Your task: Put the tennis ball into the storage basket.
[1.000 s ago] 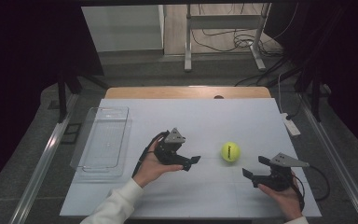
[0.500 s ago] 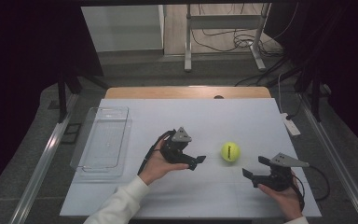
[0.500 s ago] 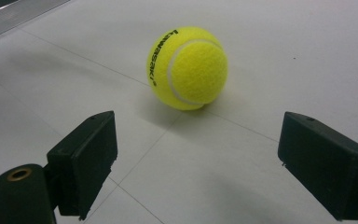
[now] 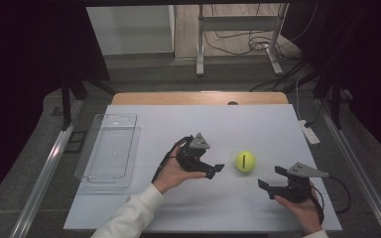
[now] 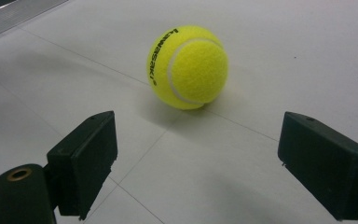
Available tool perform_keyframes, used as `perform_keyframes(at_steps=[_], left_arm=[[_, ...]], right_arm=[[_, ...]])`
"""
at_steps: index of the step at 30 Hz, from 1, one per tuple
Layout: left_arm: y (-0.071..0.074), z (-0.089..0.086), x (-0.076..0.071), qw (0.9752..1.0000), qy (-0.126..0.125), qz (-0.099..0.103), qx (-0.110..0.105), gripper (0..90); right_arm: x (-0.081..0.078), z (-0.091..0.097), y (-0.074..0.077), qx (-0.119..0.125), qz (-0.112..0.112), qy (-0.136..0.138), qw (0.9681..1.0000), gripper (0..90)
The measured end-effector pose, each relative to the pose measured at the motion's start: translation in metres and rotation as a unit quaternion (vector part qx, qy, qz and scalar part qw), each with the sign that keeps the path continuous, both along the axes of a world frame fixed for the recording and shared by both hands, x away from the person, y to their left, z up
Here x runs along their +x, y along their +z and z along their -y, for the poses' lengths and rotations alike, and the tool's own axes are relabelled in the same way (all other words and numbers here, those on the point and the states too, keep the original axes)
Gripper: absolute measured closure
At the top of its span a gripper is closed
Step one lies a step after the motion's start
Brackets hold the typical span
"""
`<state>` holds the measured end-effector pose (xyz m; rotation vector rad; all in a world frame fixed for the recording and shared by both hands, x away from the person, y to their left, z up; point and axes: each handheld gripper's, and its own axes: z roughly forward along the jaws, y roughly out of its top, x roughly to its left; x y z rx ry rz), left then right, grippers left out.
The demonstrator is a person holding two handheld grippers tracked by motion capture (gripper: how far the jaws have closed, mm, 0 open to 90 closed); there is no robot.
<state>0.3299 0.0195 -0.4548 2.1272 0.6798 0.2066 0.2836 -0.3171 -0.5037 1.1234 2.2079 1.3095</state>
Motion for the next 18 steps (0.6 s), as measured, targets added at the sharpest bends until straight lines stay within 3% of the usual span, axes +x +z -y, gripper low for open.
perform_keyframes(at_steps=[18], left_arm=[[-0.001, 0.017, 0.006, 1.0, -0.008, -0.005, 0.003, 10.8]], right_arm=[[0.0, 0.0, 0.0, 0.0, 0.0, 0.0, 1.0, 11.8]])
